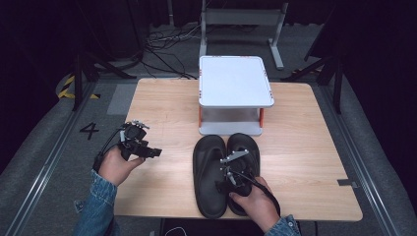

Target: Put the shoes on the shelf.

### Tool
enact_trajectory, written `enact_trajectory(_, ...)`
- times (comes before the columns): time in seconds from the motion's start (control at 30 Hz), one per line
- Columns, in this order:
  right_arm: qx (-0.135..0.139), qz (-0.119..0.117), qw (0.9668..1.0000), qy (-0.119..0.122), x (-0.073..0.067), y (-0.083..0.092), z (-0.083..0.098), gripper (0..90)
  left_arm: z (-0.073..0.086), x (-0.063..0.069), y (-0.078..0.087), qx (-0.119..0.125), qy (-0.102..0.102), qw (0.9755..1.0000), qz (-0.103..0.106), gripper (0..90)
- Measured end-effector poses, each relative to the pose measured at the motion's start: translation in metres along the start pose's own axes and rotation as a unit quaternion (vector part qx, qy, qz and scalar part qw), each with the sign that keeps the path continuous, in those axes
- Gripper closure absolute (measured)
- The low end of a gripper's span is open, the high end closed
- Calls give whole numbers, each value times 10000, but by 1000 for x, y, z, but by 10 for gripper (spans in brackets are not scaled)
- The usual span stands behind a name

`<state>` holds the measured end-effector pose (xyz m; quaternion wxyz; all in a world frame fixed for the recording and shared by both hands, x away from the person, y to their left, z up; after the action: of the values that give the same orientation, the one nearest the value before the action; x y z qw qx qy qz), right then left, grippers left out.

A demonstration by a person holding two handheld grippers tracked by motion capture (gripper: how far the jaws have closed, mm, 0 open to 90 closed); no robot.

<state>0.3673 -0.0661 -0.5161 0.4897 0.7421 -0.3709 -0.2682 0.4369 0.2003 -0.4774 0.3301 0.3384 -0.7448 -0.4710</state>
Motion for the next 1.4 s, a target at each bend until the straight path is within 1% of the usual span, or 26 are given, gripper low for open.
enact_trajectory(0.03, 40, -29, 9999, -139, 3, 2, 0, 313, 0, 0, 0, 5, 6, 10000, -14, 323)
enact_trajectory(0.07, 38, -46, 9997, -229, 5, 3, -1, 356, 0, 0, -1, -1, 12, 10000, -11, 323)
enact_trajectory(0.13, -53, -103, 9993, -356, 7, 4, -2, 366, 0, 0, -2, -28, 0, 10000, 5, 323)
enact_trajectory(0.17, -72, -38, 9993, -352, 7, 3, -3, 369, 0, 0, -2, -37, -6, 10000, -14, 323)
enact_trajectory(0.2, -72, -38, 9993, -352, 7, 3, -3, 369, 0, 0, -2, -37, -6, 10000, -14, 323)
enact_trajectory(0.23, -90, 37, 9994, -325, 6, 3, -4, 388, 0, 0, -3, -42, -14, 10000, -12, 323)
enact_trajectory(0.27, -65, 69, 9997, -247, 5, 4, -5, 412, 0, 0, -3, -58, -29, 10000, -4, 323)
enact_trajectory(0.3, -89, 71, 9995, -287, 4, 4, -5, 430, 0, 0, -3, -56, -30, 10000, 0, 323)
enact_trajectory(0.37, -113, -1, 9992, -388, 6, 5, -6, 484, 0, 0, -4, -71, -15, 10000, 23, 323)
enact_trajectory(0.43, -178, -126, 9983, -532, 9, 7, -6, 544, 1, 0, -5, -88, -13, 10000, 41, 327)
enact_trajectory(0.47, -208, -184, 9980, -569, 9, 8, -6, 578, 1, 0, -5, -84, -7, 10000, 22, 328)
enact_trajectory(0.5, -221, -194, 9978, -587, 11, 8, -7, 600, 1, 0, -5, -86, -6, 10000, 20, 328)
enact_trajectory(0.6, -214, -235, 9973, -664, 12, 8, -6, 615, 1, 0, -5, -80, 7, 10000, 41, 329)
enact_trajectory(0.73, -184, -168, 9973, -690, 16, 10, -5, 683, 1, 0, -5, -86, 0, 9999, 53, 329)
enact_trajectory(0.83, -100, -12, 9982, -598, 21, 12, -5, 750, 1, 0, -6, -88, 0, 10000, 33, 329)
enact_trajectory(0.87, -59, 19, 9984, -566, 23, 13, -5, 755, 1, 0, -6, -99, -2, 9999, 41, 329)
enact_trajectory(0.9, -7, 48, 9989, -473, 24, 15, -5, 755, 1, 0, -5, -96, -6, 9999, 40, 330)
enact_trajectory(0.93, 58, 21, 9991, -429, 25, 17, -6, 757, 0, 0, -5, -88, -3, 10000, 35, 330)
enact_trajectory(1.03, 97, -215, 9980, -585, 25, 22, -8, 759, 1, 0, -6, -104, 0, 9999, 42, 330)
enact_trajectory(1.1, 140, -63, 9985, -533, 29, 24, -10, 760, 0, 0, -5, -87, -3, 10000, 27, 332)
enact_trajectory(1.13, 165, -33, 9984, -531, 31, 25, -11, 760, 1, 0, -5, -94, -13, 9999, 42, 332)
enact_trajectory(1.2, 229, -47, 9979, -607, 35, 28, -13, 761, 1, 0, -5, -90, 17, 10000, 35, 332)
enact_trajectory(1.23, 229, -47, 9979, -607, 35, 28, -13, 761, 1, 0, -5, -90, 17, 10000, 35, 332)
enact_trajectory(1.3, 322, -30, 9971, -695, 42, 32, -16, 762, 1, 0, -6, -90, 15, 10000, 38, 332)
enact_trajectory(1.33, 355, 16, 9970, -687, 45, 33, -18, 762, 1, 0, -6, -93, 19, 9999, 44, 332)
enact_trajectory(1.4, 419, 12, 9959, -800, 51, 36, -22, 763, 2, -1, -5, -96, 14, 9999, 36, 332)
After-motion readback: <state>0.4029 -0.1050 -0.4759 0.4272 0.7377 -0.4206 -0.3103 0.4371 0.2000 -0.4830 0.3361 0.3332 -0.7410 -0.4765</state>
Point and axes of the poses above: each handheld gripper's, and its own axes: y roughly backward along the jaws, z roughly out of its underside, x roughly to its right, the point moved 9 cm from there along -y, roughly forward along the jaws, and after that the axes turned 9 degrees about -x, right-handed, at the moved point
